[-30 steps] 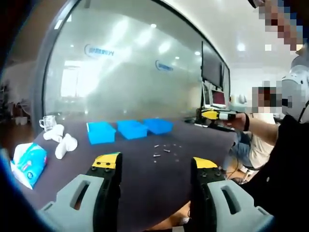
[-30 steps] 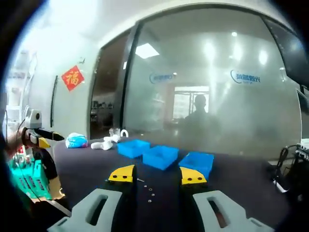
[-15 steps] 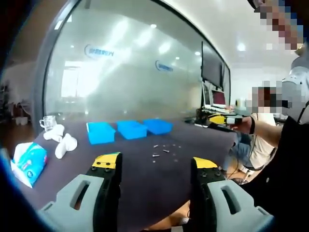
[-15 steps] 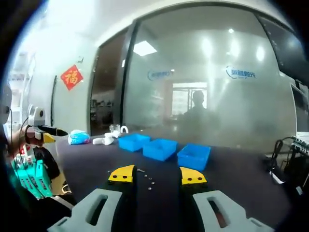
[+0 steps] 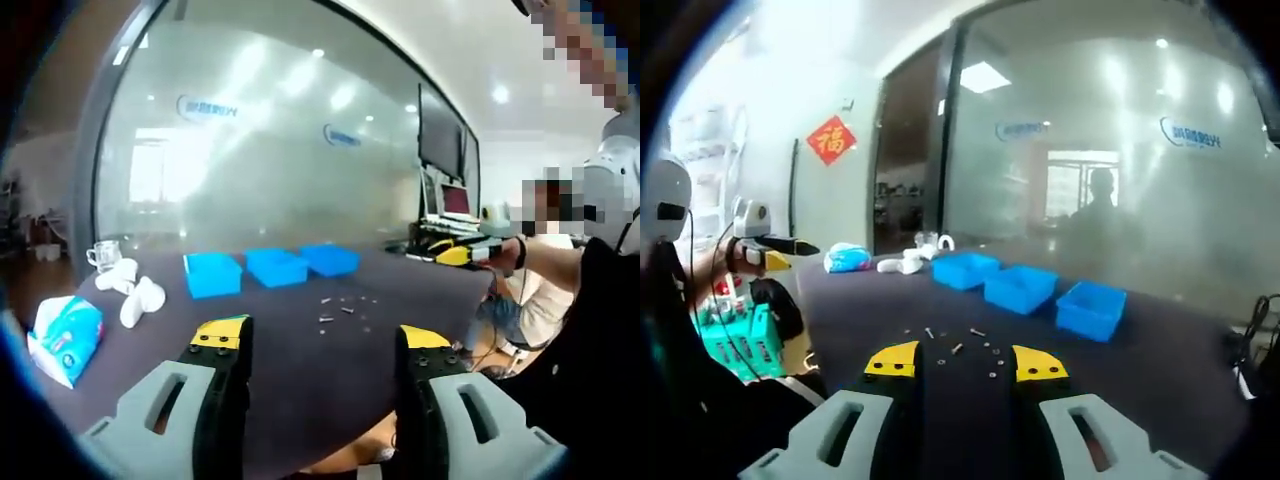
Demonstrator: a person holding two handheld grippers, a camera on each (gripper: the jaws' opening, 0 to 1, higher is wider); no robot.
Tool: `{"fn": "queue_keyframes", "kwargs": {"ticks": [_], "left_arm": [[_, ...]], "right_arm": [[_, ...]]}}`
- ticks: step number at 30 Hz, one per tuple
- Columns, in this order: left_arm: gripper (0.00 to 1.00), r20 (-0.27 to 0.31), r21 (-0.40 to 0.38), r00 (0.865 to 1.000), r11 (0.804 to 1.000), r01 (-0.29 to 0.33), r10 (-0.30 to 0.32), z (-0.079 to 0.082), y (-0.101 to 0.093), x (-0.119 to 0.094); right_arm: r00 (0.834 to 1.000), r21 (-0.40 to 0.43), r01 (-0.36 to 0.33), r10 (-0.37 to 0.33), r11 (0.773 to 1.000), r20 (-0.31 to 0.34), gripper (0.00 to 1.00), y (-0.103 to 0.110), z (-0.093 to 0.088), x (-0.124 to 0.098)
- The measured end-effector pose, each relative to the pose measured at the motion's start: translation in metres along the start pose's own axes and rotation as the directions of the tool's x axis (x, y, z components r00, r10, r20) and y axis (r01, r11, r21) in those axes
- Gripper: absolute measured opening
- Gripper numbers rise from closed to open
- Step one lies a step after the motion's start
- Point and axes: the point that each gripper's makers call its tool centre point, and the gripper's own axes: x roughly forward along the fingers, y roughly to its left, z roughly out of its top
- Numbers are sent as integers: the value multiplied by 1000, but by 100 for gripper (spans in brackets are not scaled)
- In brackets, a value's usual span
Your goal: Sort the screws, nuts, and washers into the corresponding bins
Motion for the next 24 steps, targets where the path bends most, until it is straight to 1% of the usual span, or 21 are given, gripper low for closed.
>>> {"fn": "queue_keyframes", "kwargs": {"ticks": [3, 6, 14, 17, 20, 21, 24], "left_arm": [[55, 0, -2, 1000, 1000, -2, 2, -1, 0, -1], [55, -2, -2, 1000, 1000, -3, 3, -1, 1, -2], [55, -4, -3, 1000, 1000, -14, 14, -4, 4, -7], [55, -2, -7, 1000, 1000, -20, 20, -5, 6, -9], [55, -2, -7, 1000, 1000, -27, 27, -5, 7, -11], [55, 1, -8, 1000, 1000, -29, 29, -5, 7, -12], [55, 2, -10, 1000, 999, -31, 31, -5, 7, -14]], "right_arm": [[998, -20, -52, 52, 998, -21, 30, 5, 1, 5], [993, -44, -107, 104, 993, -55, 30, 10, 0, 12], [982, -100, -163, 151, 982, -114, 30, 12, 2, 31], [974, -133, -191, 171, 972, -149, 30, 14, 4, 40], [964, -175, -214, 179, 961, -196, 30, 14, 3, 50], [957, -183, -232, 190, 955, -220, 30, 15, 2, 54], [944, -202, -265, 210, 943, -255, 30, 19, 1, 63]]}}
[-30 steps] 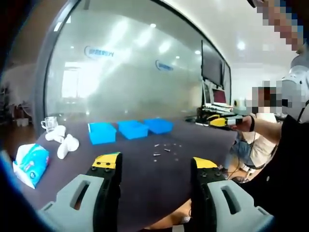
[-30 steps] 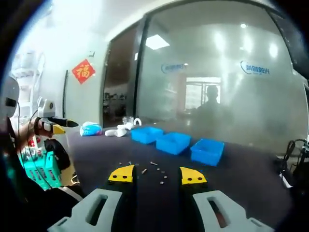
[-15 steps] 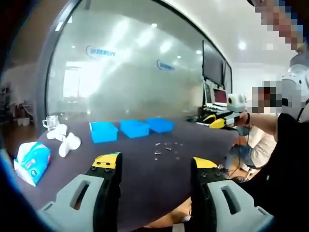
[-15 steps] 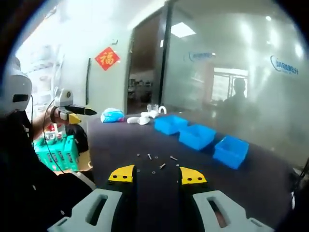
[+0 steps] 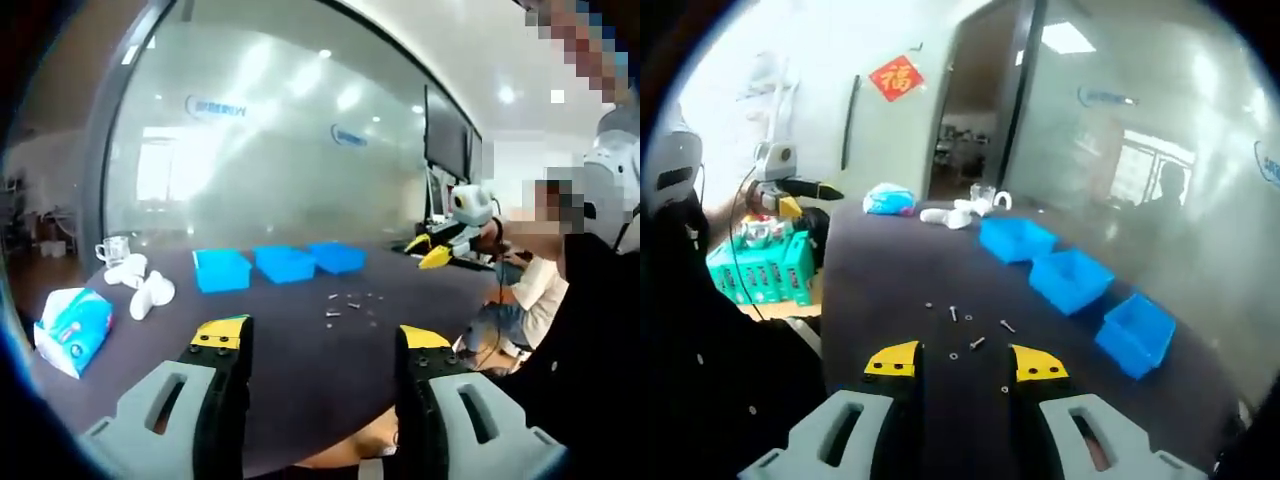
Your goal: Sort the screws, nuts, and washers into the corresponding bins
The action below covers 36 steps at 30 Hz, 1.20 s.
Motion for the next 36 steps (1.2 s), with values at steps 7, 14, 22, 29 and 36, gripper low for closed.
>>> {"fn": "queue_keyframes", "kwargs": {"ticks": [7, 14, 22, 29, 36], "left_arm": [[55, -3, -1, 1000, 1000, 0, 0, 0, 1, -2], [55, 1, 0, 1000, 1000, -11, 11, 2, 3, -6], [55, -1, -10, 999, 999, -34, 34, 0, 8, -12], [55, 0, -19, 999, 999, -47, 47, -1, 12, -14], [55, -13, -27, 999, 998, -50, 49, -6, 14, -13]], "right_arm": [[996, -56, -70, 66, 996, -66, 30, 0, 10, 28], [985, -85, -128, 117, 988, -128, 29, 3, 11, 56], [968, -87, -190, 172, 978, -184, 28, 5, 15, 83], [935, -99, -255, 220, 962, -277, 27, 15, 6, 109], [897, -97, -309, 256, 946, -360, 25, 22, -1, 130]]}}
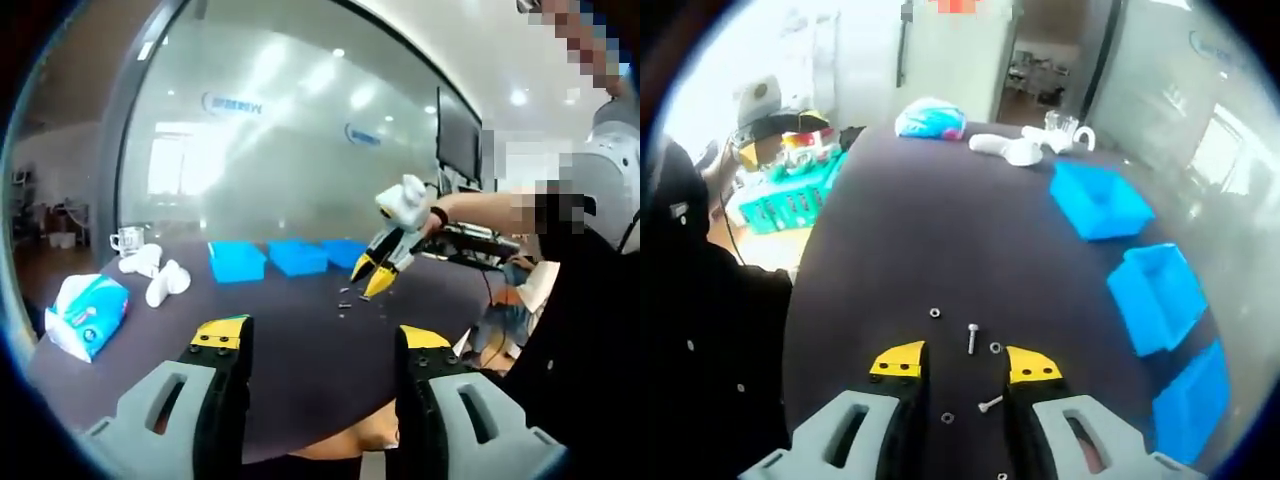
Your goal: Sort the screws, nuts, and washers into the corresponding bins
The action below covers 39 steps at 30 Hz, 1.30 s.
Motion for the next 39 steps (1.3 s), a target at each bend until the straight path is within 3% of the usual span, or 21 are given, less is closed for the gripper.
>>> {"fn": "queue_keyframes", "kwargs": {"ticks": [17, 39], "left_arm": [[55, -7, -14, 1000, 1000, -9, 9, -6, 4, -1], [55, -13, -36, 1000, 999, -13, 12, -13, 2, -2]], "right_arm": [[988, -19, -70, 67, 997, -140, 16, -2, -8, 29], [944, -37, -178, 160, 983, -289, 10, 1, -13, 37]]}}
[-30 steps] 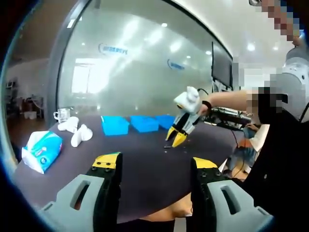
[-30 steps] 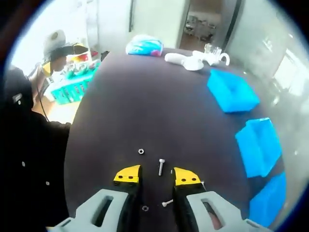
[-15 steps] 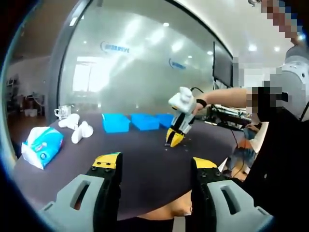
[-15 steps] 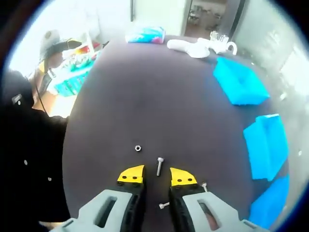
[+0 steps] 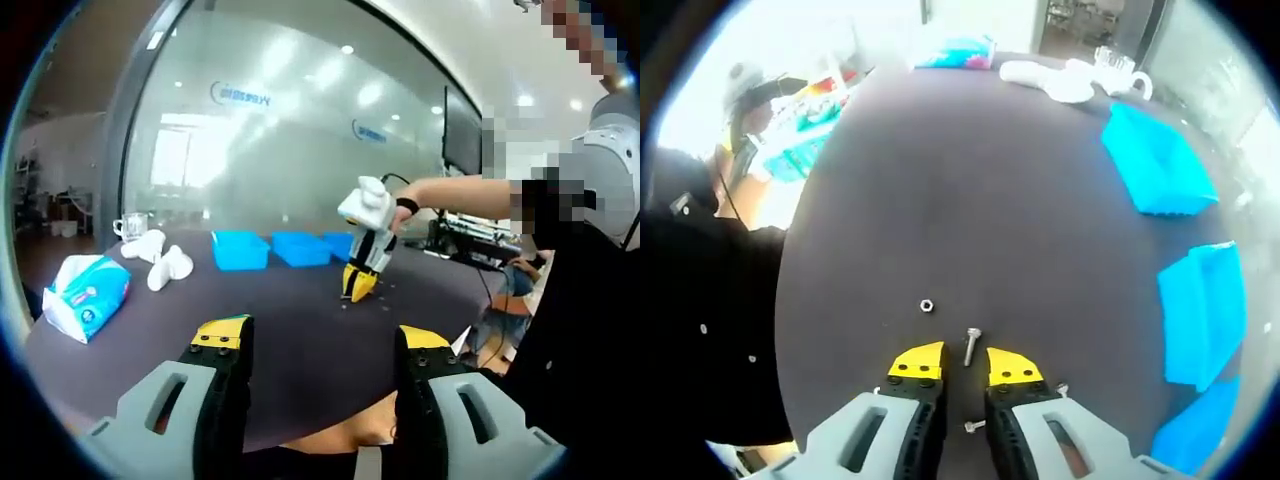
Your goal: Sort the screws, nuts, and washers into the corresponding bins
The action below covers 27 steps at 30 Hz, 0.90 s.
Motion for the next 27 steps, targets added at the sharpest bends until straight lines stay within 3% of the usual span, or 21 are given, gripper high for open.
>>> {"fn": "queue_keyframes", "kwargs": {"ticks": [9, 13, 21, 25, 27], "left_arm": [[55, 0, -9, 1000, 1000, -4, 4, -3, 1, -1], [55, -1, -8, 1000, 1000, -3, 3, -4, 0, -2], [55, 3, -9, 1000, 1000, -4, 4, -4, 0, -4], [55, 3, -7, 1000, 1000, -2, 2, -4, 0, -4], [55, 8, -7, 1000, 1000, -3, 3, -2, 1, -4]], "right_arm": [[1000, 15, -15, 15, 1000, -18, 7, -1, 0, 4], [999, 22, -30, 30, 999, -24, 0, 3, -1, 5], [999, 12, -17, 17, 1000, -34, 0, 9, -3, 2], [1000, 19, -15, 16, 1000, -11, 0, 16, -5, -8], [999, 41, -4, 3, 999, 33, 0, 17, -2, -15]]}}
